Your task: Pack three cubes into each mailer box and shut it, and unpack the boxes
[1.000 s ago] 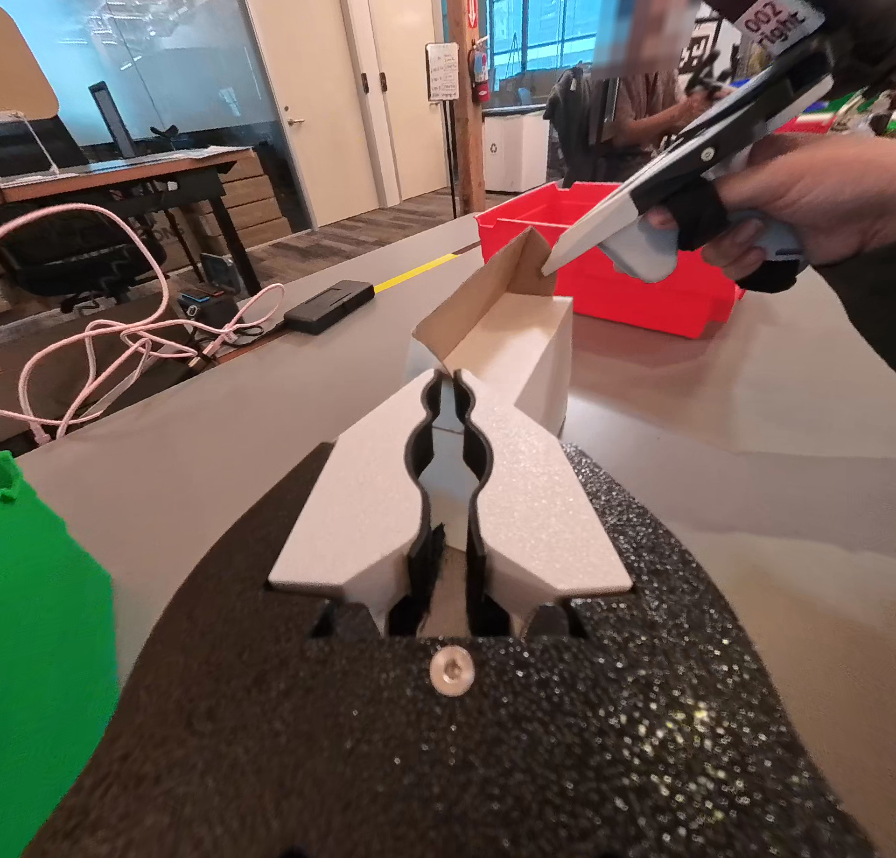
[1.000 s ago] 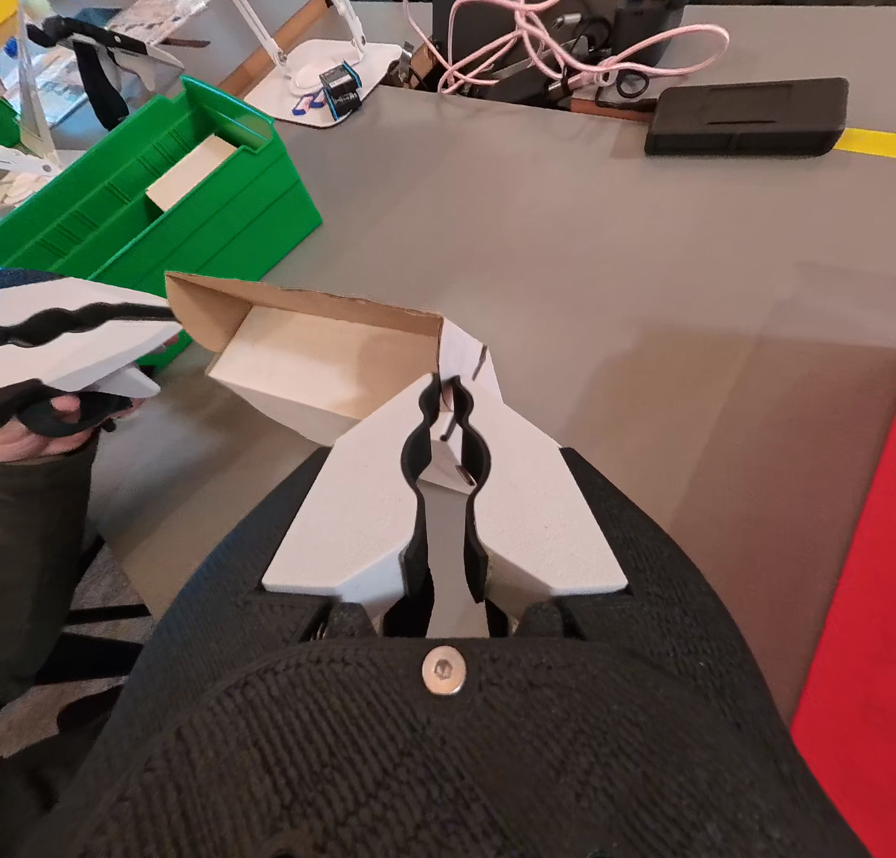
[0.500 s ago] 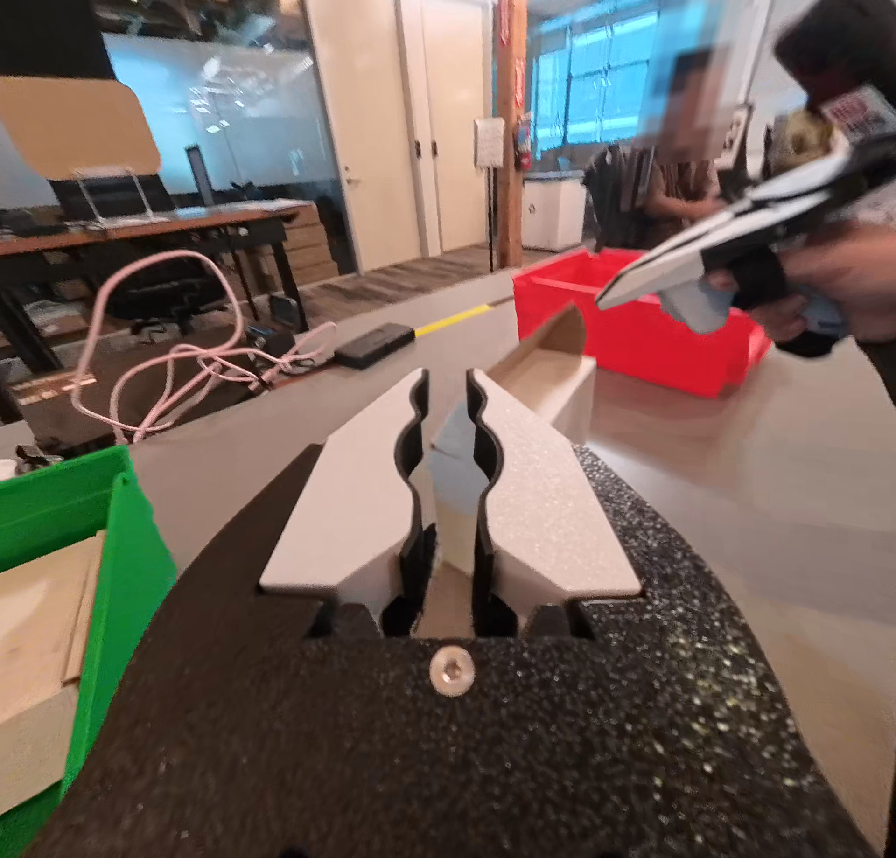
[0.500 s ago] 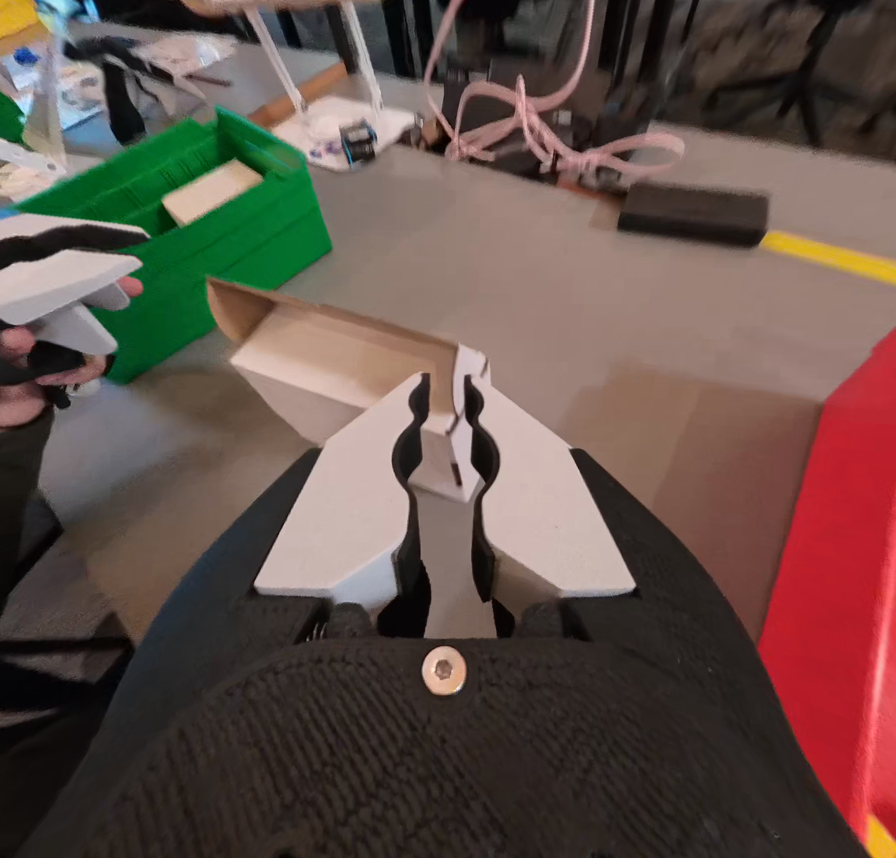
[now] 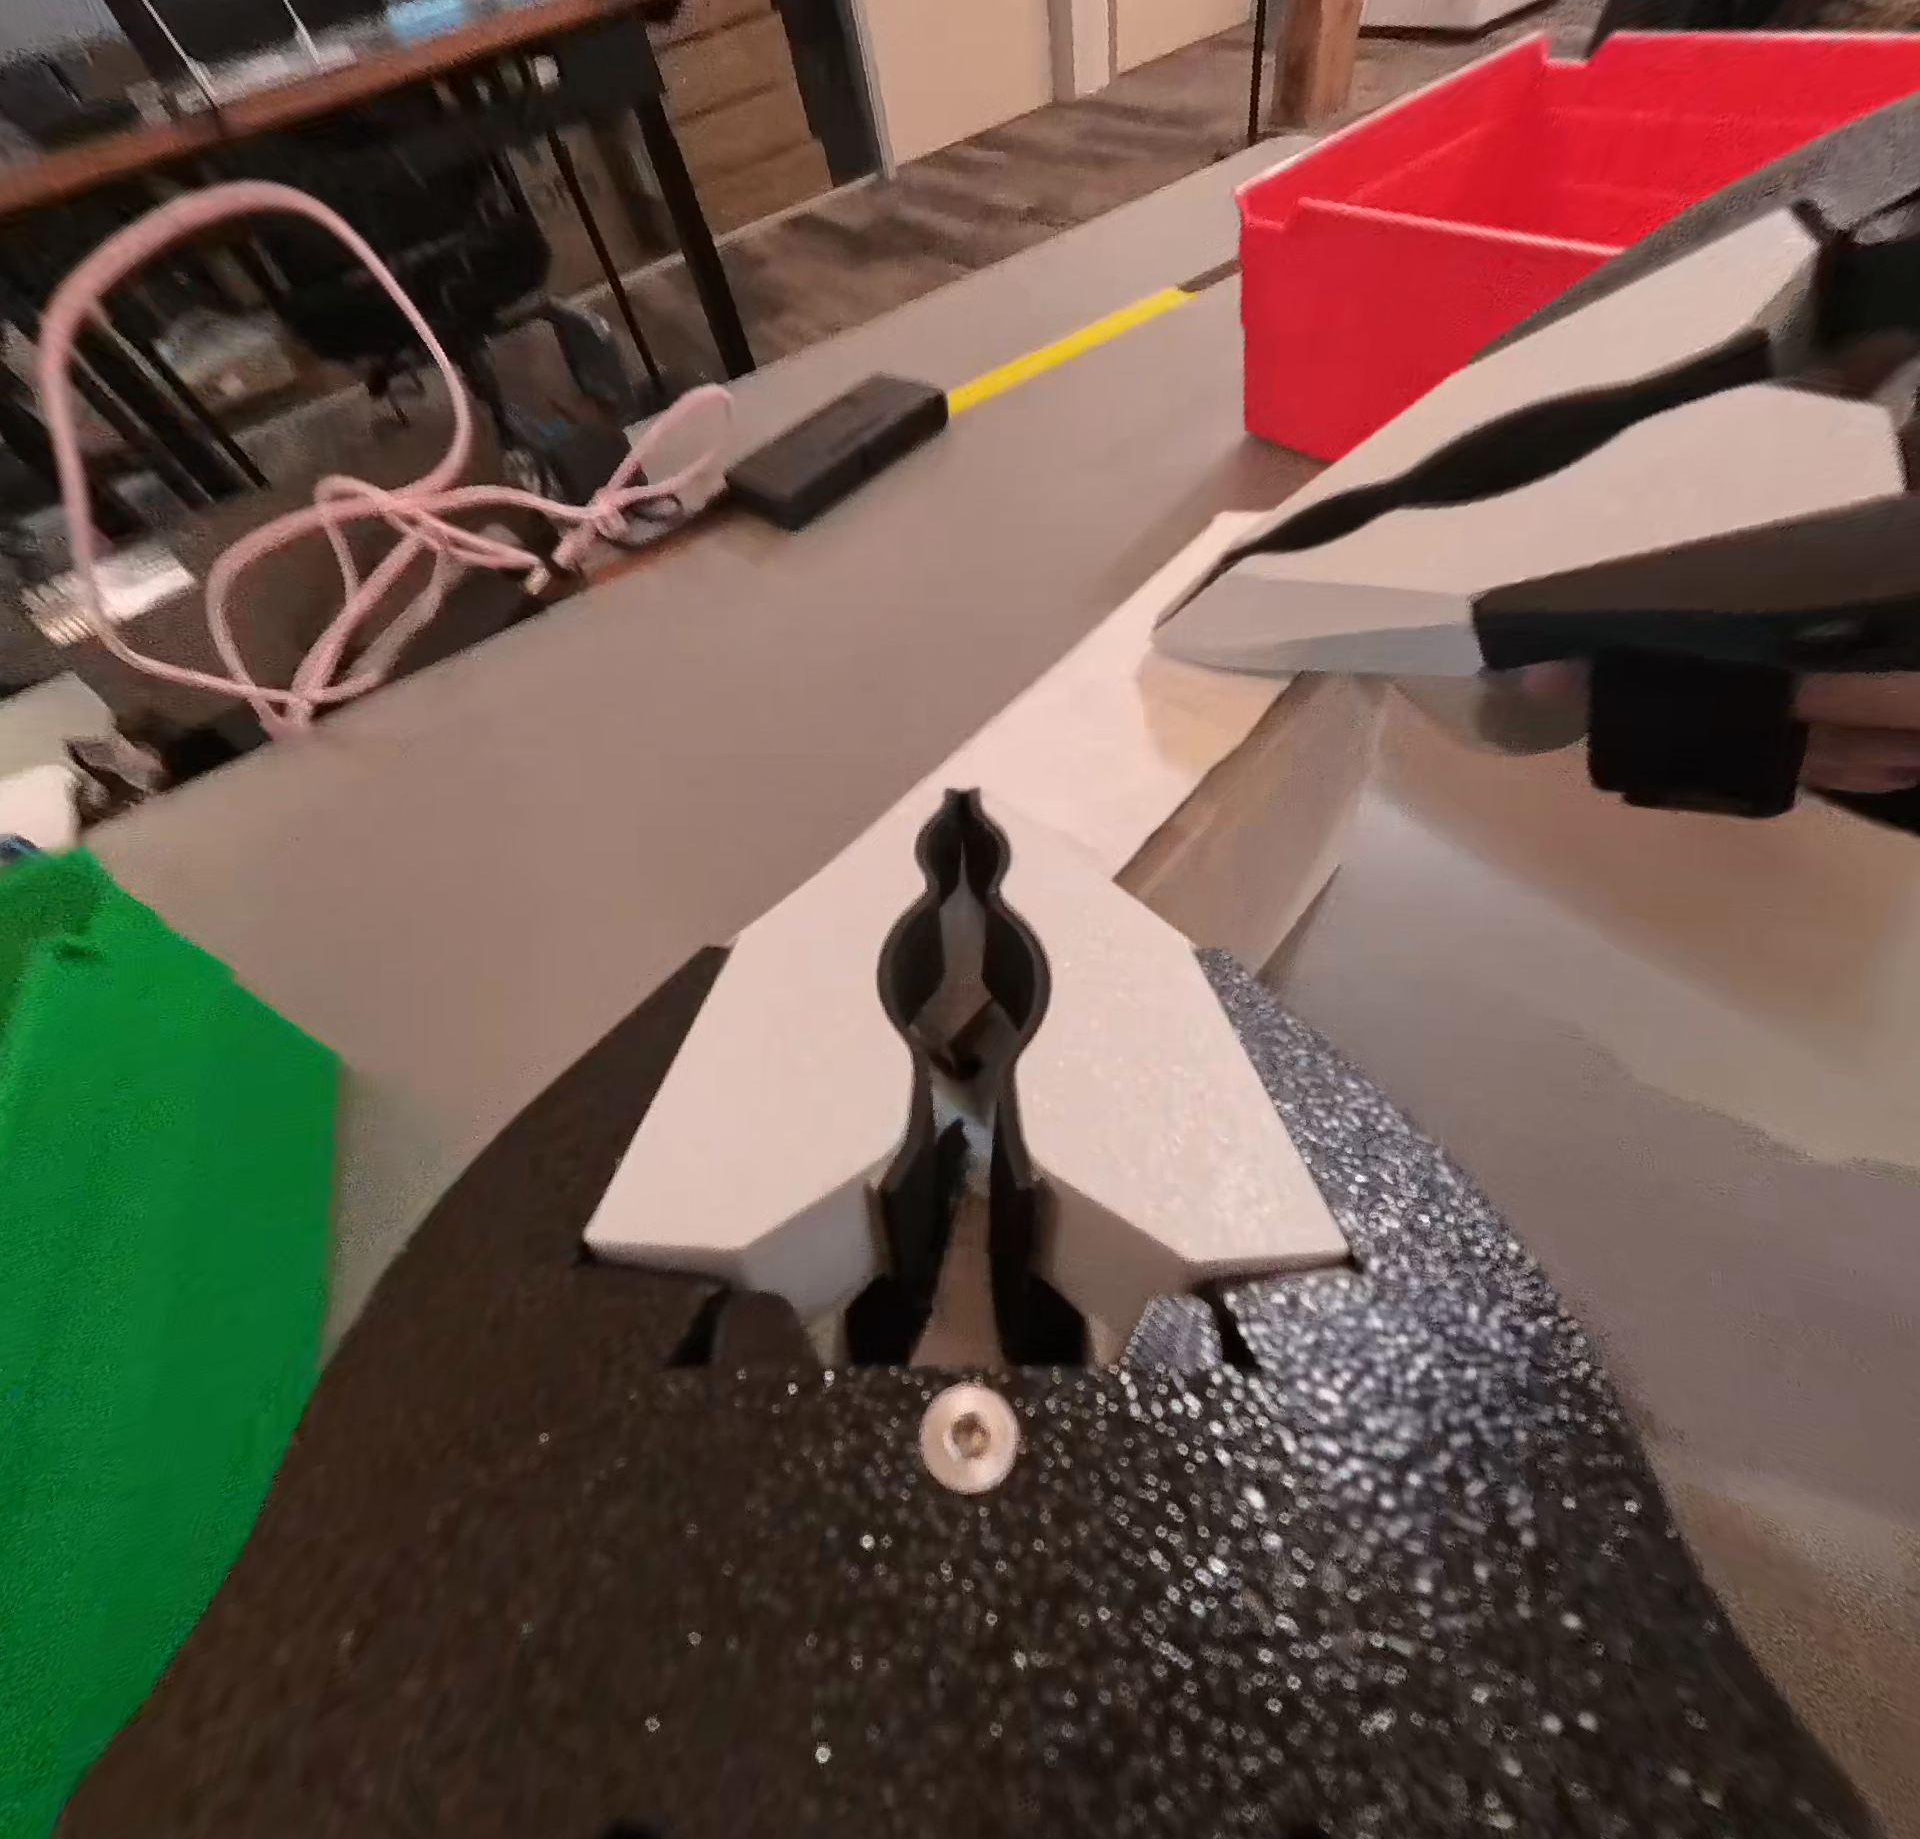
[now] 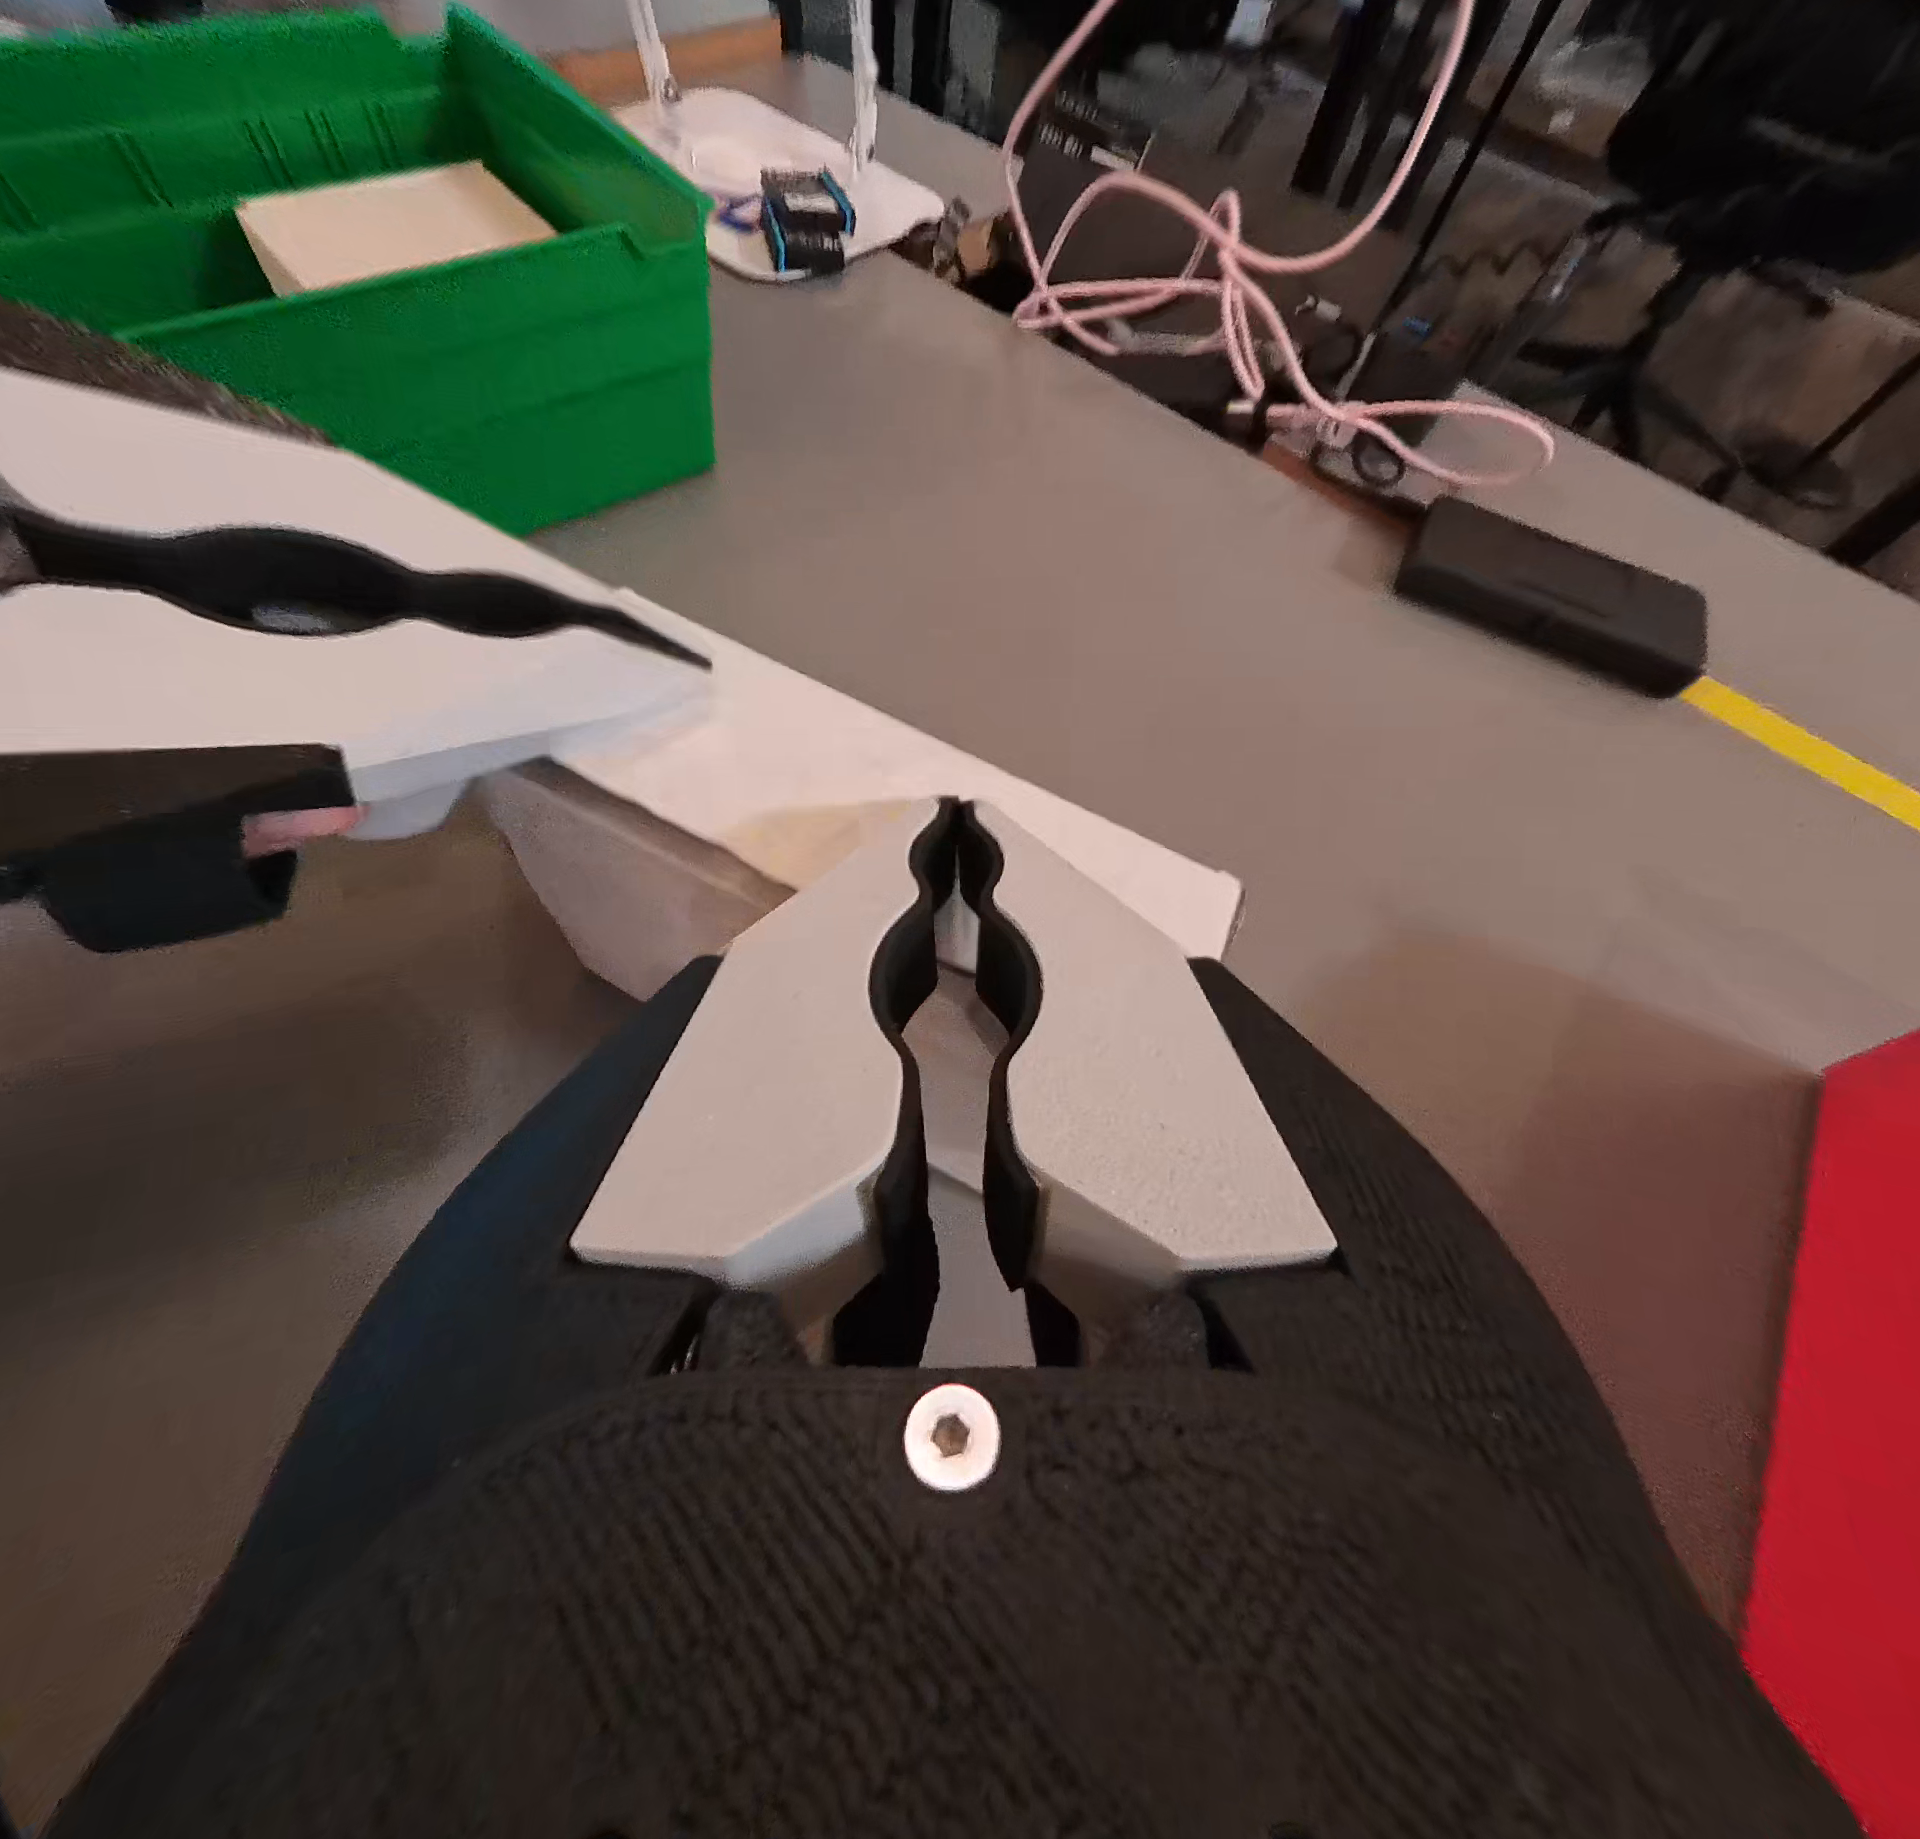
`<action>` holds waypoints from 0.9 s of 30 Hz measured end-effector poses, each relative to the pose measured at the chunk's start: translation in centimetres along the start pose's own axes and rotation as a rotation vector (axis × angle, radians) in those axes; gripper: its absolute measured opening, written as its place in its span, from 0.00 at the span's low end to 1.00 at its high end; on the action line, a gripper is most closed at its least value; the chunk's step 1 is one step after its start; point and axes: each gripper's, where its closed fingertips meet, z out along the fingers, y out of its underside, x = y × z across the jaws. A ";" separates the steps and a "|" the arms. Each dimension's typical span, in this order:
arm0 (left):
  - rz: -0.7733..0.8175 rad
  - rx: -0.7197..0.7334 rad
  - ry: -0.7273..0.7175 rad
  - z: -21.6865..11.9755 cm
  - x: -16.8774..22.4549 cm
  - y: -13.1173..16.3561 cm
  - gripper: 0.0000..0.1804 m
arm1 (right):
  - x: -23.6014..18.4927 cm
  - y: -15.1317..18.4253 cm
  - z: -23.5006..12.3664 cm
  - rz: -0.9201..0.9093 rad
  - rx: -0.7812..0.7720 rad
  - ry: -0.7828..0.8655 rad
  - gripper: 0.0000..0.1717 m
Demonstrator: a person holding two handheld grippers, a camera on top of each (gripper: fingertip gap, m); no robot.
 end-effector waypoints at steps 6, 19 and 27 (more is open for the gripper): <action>-0.036 0.105 -0.001 -0.2 0.2 0.4 0.00 | -0.2 0.5 0.0 0.037 0.159 -0.005 0.00; 0.067 0.693 -0.291 -7.6 -4.3 -5.9 0.13 | -5.0 -3.2 -2.5 -0.395 0.286 -0.272 0.70; 0.021 0.774 -0.335 -8.1 -6.7 -4.5 0.23 | -3.4 4.3 3.5 -0.917 -0.594 -0.464 0.69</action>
